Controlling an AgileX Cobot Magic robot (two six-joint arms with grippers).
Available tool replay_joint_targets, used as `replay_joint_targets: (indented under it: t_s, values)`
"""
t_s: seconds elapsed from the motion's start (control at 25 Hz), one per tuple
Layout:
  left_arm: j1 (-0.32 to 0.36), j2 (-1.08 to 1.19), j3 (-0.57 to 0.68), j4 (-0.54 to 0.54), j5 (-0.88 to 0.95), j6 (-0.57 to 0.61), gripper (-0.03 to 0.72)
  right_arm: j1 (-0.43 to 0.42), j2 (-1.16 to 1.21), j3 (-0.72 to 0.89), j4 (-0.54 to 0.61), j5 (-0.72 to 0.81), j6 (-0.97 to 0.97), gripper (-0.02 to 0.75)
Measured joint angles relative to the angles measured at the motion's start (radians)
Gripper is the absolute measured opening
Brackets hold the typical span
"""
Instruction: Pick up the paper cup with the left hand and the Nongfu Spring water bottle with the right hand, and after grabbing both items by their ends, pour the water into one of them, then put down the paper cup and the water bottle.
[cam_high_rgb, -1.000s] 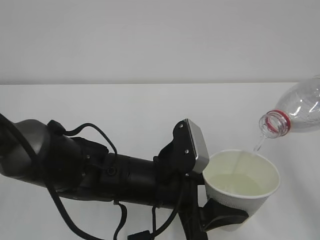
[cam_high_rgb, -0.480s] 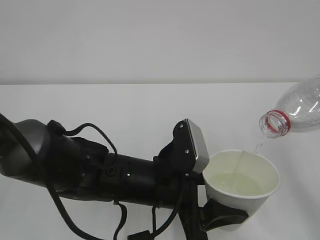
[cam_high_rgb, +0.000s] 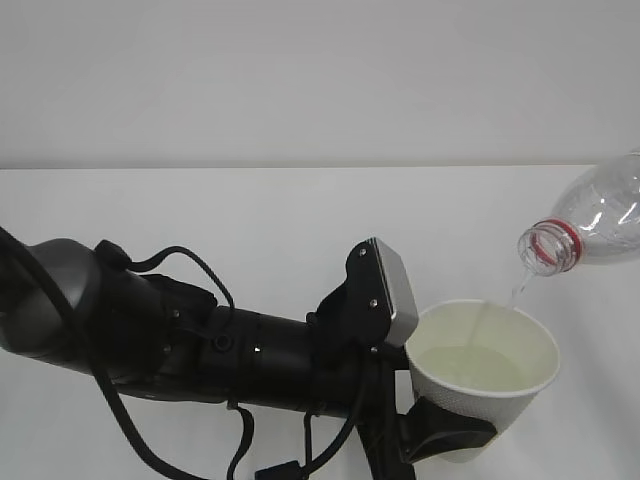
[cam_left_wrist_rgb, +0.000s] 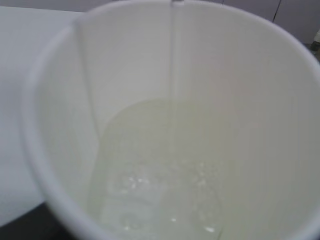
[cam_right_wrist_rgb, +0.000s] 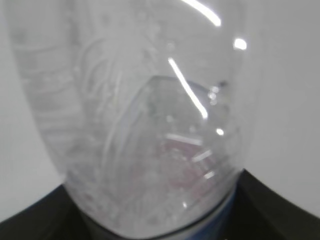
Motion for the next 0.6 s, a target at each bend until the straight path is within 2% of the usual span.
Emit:
replay_joint_targets:
  t_s: [0.6]
  values:
    - [0.000, 0.000, 0.000, 0.000, 0.000, 0.000, 0.490, 0.000, -0.001, 0.000, 0.000, -0.005, 0.000, 0.486]
